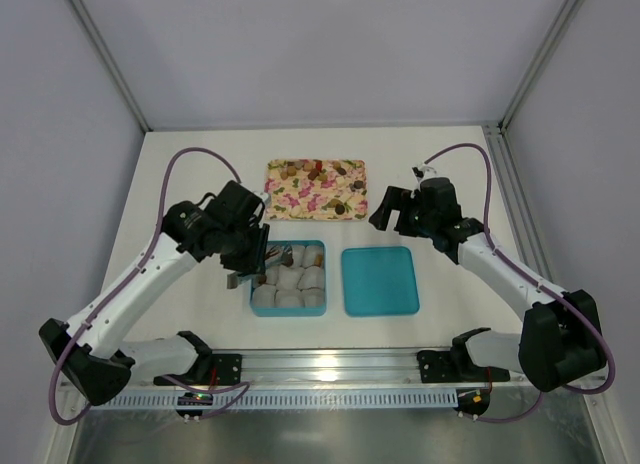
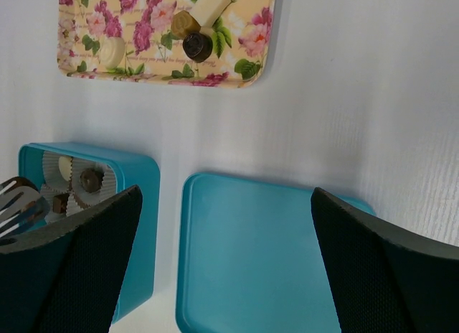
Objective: Pack the chocolate
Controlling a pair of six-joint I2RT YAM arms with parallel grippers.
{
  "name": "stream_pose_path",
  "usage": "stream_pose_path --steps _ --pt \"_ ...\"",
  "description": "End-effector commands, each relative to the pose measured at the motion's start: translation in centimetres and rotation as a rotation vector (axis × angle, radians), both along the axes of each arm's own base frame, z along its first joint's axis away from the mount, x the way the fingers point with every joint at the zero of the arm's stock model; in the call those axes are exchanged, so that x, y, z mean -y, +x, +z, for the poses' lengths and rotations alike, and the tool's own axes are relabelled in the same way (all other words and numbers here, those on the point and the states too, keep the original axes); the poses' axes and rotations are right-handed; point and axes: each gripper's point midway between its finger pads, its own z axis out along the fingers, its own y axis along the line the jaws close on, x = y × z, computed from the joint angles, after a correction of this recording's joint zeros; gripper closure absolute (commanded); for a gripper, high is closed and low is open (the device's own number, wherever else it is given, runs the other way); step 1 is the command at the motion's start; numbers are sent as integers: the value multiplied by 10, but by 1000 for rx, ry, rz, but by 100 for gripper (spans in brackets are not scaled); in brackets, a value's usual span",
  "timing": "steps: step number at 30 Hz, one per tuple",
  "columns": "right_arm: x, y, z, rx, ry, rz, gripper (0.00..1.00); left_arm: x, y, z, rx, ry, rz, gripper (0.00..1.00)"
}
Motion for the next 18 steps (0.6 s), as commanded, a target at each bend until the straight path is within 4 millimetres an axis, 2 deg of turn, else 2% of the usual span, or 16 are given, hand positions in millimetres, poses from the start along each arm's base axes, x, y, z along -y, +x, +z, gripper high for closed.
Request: stream_pose_path --steps 1,7,15,18 --pt "-2 12 19 59 3 -11 0 2 -15 -2 -25 -32 -14 67" --pt "-1 11 16 56 -2 -10 0 5 -27 -11 -54 -36 -34 67" --pt "-1 11 14 52 0 -10 0 12 -28 -23 -74 -24 -43 66" --pt "-1 10 13 53 -2 -9 0 14 -27 -23 -72 -24 -45 63"
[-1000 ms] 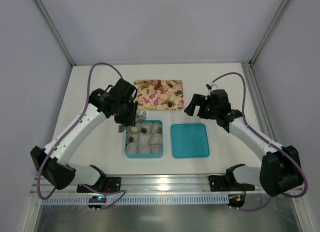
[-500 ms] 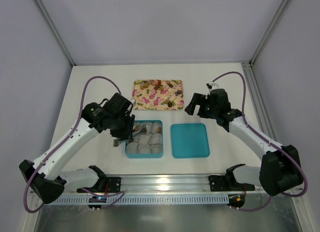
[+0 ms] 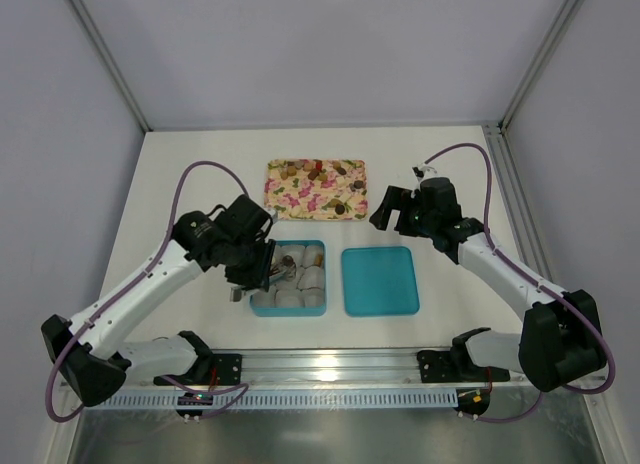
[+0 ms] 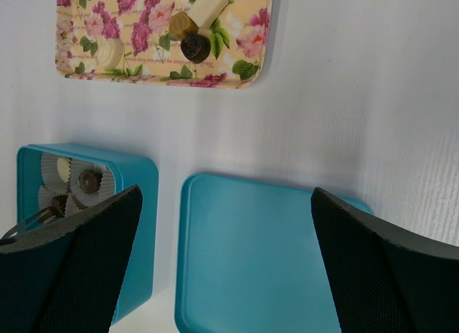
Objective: Pack the chocolate
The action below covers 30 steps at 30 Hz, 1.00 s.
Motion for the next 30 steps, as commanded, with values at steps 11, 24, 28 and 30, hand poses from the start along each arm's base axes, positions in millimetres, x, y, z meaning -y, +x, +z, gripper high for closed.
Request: stream_pose_path --steps 11,24,28,30 --pt "-3 9 11 47 5 0 0 7 7 -3 13 -3 1 59" --pt "-5 12 19 65 5 11 0 7 13 22 64 -5 -17 57" --pt "-4 12 22 65 -6 14 0 14 21 50 112 -49 -26 57" --pt "-4 12 24 70 -4 17 0 18 26 61 132 -64 -25 57"
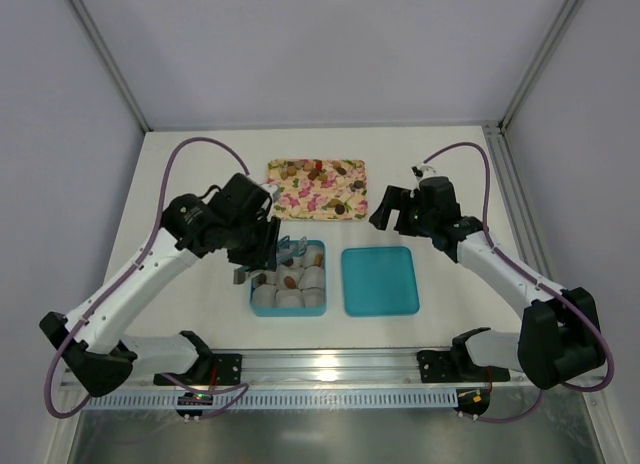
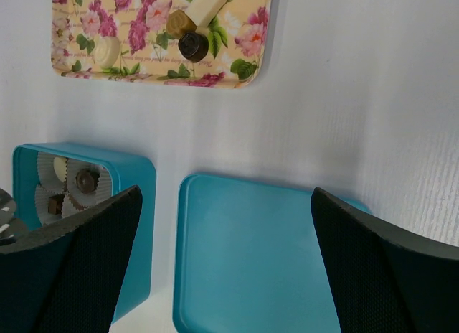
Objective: Pack the chocolate
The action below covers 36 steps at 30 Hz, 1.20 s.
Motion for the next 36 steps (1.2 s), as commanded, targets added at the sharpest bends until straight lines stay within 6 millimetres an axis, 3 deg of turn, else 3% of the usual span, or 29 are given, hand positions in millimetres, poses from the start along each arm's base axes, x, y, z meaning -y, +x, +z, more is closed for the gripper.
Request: stream_pose_path --steps 1,4,6,11,13,14,15,17,18,21,22,28,36 --pt "-4 12 27 81 0 14 0 10 13 38 94 -59 -21 57" --pt "-3 11 29 84 -1 16 0 17 37 52 155 -41 8 57" --pt "-3 9 29 82 -1 17 0 23 56 50 174 1 19 57" --pt "-2 4 36 93 6 25 0 45 110 64 252 11 46 56" --pt "-1 3 38 98 3 24 0 52 134 54 254 54 59 56" --pt "-1 1 40 101 5 27 0 57 146 63 288 38 69 56" --pt "-1 0 41 103 4 28 0 59 161 49 266 73 77 56" --pt "0 -3 44 108 8 30 0 60 183 52 291 75 102 56" --pt "-1 -4 45 107 10 34 0 62 195 35 267 108 103 56" --pt "2 -7 48 114 6 35 0 64 220 26 273 115 113 56" --pt "3 -8 48 115 -2 31 0 66 228 11 255 139 110 56" --pt "5 -12 49 118 -10 35 0 70 262 -10 265 137 113 57" --pt "5 -14 49 117 -6 39 0 74 280 -38 237 130 87 57"
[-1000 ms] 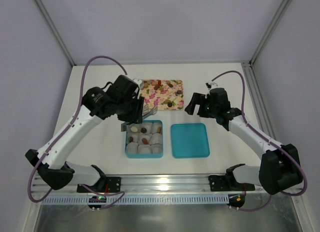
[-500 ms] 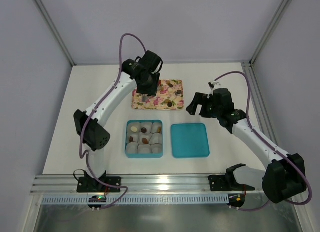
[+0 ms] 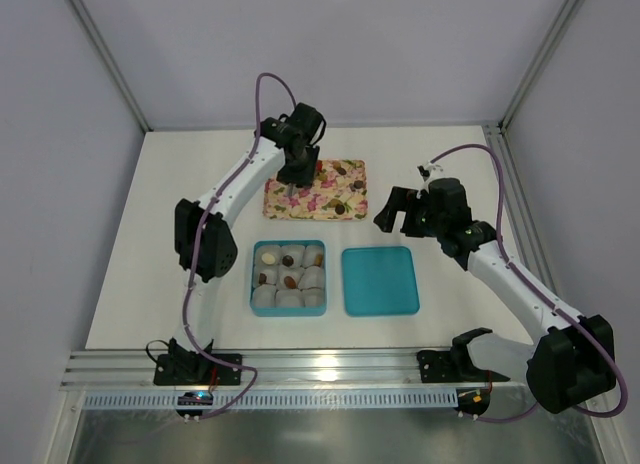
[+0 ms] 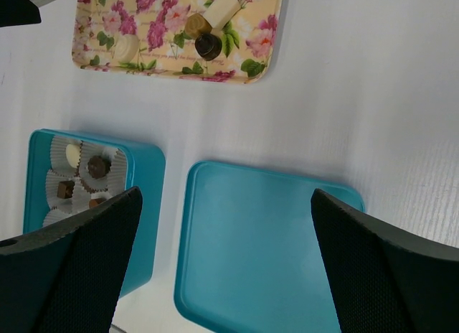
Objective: Pack the chocolate
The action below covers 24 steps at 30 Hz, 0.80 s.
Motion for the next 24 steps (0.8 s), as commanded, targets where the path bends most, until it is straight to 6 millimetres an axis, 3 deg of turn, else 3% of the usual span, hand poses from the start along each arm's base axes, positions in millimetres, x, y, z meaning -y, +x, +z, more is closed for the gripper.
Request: stream_pose_path --steps 1,12,24 --pt "-1 2 19 57 8 9 0 13 22 18 91 -61 -36 57" --pt "1 0 19 60 1 9 0 11 38 -11 80 -19 -17 58" --pt "2 0 14 52 -6 6 0 15 40 -24 65 -20 -25 61"
